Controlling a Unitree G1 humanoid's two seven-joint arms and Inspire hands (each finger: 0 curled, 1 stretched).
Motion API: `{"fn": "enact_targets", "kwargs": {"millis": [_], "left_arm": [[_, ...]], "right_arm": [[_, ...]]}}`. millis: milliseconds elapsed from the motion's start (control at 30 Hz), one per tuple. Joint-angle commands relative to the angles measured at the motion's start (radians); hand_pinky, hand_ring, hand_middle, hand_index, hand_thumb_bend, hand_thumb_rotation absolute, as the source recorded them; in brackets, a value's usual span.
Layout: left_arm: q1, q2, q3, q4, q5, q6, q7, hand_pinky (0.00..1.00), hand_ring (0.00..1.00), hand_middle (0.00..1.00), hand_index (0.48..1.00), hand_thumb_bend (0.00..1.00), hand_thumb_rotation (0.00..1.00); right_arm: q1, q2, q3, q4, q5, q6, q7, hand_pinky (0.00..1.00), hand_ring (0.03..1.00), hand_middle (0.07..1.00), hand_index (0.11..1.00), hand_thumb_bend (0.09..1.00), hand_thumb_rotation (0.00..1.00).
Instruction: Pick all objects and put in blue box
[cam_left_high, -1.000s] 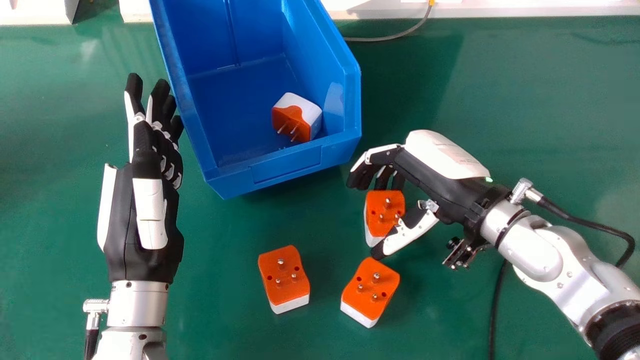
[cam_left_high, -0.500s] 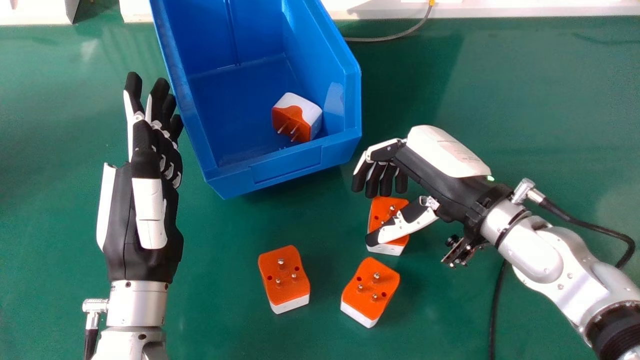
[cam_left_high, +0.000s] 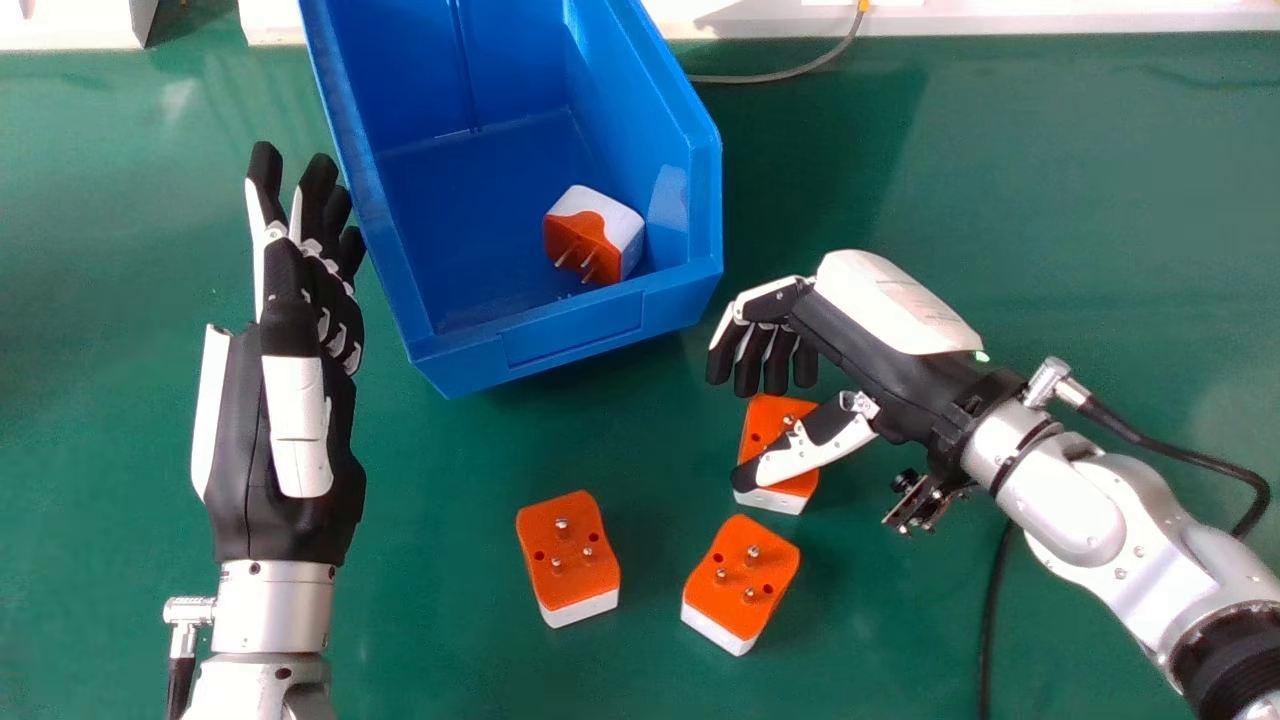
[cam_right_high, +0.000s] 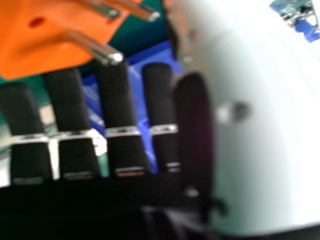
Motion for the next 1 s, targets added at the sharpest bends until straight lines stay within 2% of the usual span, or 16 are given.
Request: {"fn": "enact_targets", "kwargs": {"millis": [0,133,200,267,467,633,800,900,967], "left_arm": [[0.001,0.003,-0.002,-0.019,-0.006,-0.006,-0.009,1.00,1.00,1.00,1.000,0.87,1.00],[-0.002,0.003,-0.002,-0.013,-0.011,-0.006,-0.011,1.00,1.00,1.00,1.000,0.87,1.00],[0.000,0.003,-0.004,-0.019,-0.009,-0.004,-0.010,1.00,1.00,1.00,1.000,0.87,1.00],[0.003,0.004,-0.004,-0.026,-0.010,-0.002,-0.010,1.00,1.00,1.00,1.000,0.86,1.00],[0.002,0.006,-0.002,-0.021,-0.010,-0.004,-0.011,1.00,1.00,1.00,1.000,0.85,1.00],[0.001,0.002,-0.002,-0.019,0.000,-0.008,-0.004,1.00,1.00,1.00,1.000,0.85,1.00],[0.000,0.002,-0.002,-0.019,0.002,-0.008,-0.003,1.00,1.00,1.00,1.000,0.85,1.00],[-0.001,0.001,-0.003,-0.019,0.001,-0.009,-0.004,1.00,1.00,1.00,1.000,0.85,1.00],[-0.001,0.001,-0.004,-0.021,0.000,-0.008,-0.005,1.00,1.00,1.00,1.000,0.85,1.00]], "right_arm": [[-0.018,-0.013,0.018,0.007,-0.012,-0.004,0.018,0.36,0.412,0.460,0.511,0.533,0.00],[-0.027,-0.024,0.054,0.002,-0.039,0.039,0.066,0.37,0.429,0.464,0.509,0.532,0.00],[-0.034,-0.028,0.067,0.007,-0.041,0.045,0.084,0.39,0.457,0.471,0.506,0.531,0.00],[-0.041,-0.032,0.077,0.015,-0.044,0.049,0.094,0.45,0.517,0.546,0.503,0.527,0.05],[-0.051,-0.039,0.100,0.026,-0.047,0.055,0.091,0.52,0.585,0.618,0.500,0.524,0.09],[-0.059,-0.039,0.116,0.052,-0.048,0.054,0.078,0.56,0.631,0.663,0.498,0.523,0.11],[-0.069,-0.043,0.124,0.069,-0.044,0.047,0.072,0.58,0.648,0.682,0.497,0.522,0.12],[-0.073,-0.042,0.128,0.073,-0.045,0.048,0.072,0.58,0.654,0.689,0.603,0.716,0.05],[-0.076,-0.043,0.132,0.075,-0.050,0.048,0.069,0.58,0.656,0.692,0.630,0.765,0.03]]}}
